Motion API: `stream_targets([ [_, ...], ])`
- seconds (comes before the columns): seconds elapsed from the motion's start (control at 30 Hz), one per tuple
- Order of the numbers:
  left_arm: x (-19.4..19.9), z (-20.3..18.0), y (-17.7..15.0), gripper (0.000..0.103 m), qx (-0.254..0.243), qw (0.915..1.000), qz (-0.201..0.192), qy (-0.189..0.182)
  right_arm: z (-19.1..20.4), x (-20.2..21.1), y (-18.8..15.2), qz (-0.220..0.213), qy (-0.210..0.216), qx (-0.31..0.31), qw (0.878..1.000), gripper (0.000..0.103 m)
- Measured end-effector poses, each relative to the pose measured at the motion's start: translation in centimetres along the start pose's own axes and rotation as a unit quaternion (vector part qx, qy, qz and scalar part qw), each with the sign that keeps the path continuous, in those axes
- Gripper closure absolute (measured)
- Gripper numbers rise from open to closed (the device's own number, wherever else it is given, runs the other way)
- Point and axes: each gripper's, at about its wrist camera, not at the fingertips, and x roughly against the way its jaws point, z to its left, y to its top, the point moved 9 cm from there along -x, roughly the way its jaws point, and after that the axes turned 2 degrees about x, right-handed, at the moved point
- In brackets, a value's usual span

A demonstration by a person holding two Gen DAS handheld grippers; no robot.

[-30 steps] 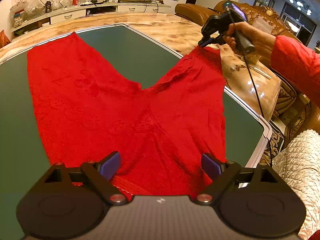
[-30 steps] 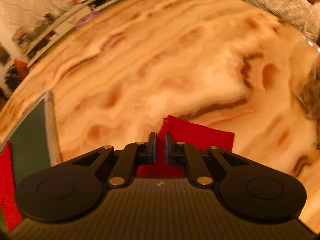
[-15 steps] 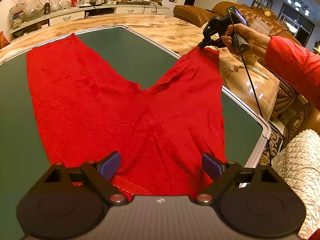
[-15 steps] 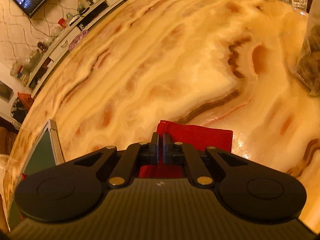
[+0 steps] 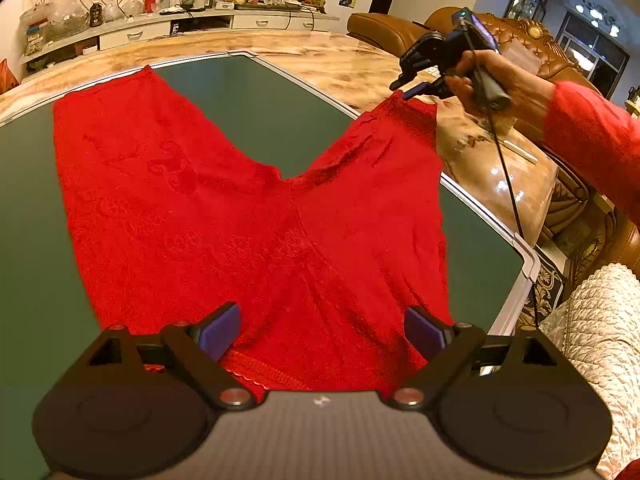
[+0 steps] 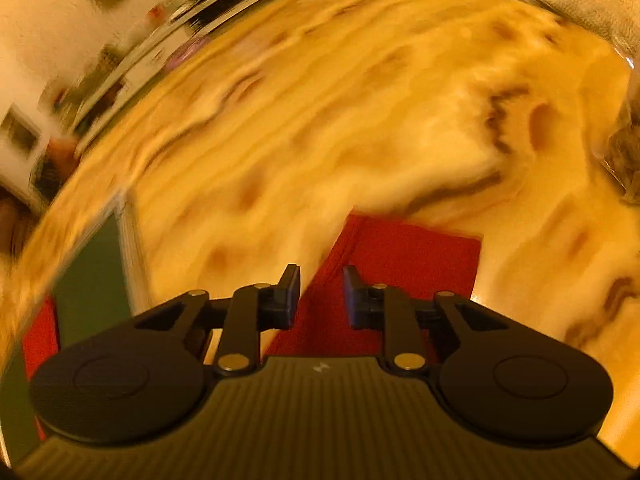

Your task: Fold clothes

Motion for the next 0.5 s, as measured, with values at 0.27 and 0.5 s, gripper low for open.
stream_targets([
  [0.27,-0.1,0.0,0.1,0.010,0.005,1.0000,0.001,0.001,9.4,5.1,-11.2,0.098,0.070,0.180,0.976,0.075],
  [0.5,0.0,0.0,0.0,0.010,0.010,0.9999,-0.001,-0.001,11.7,4.0,-12.9,0.168,0.030,0.175,0.970,0.075],
])
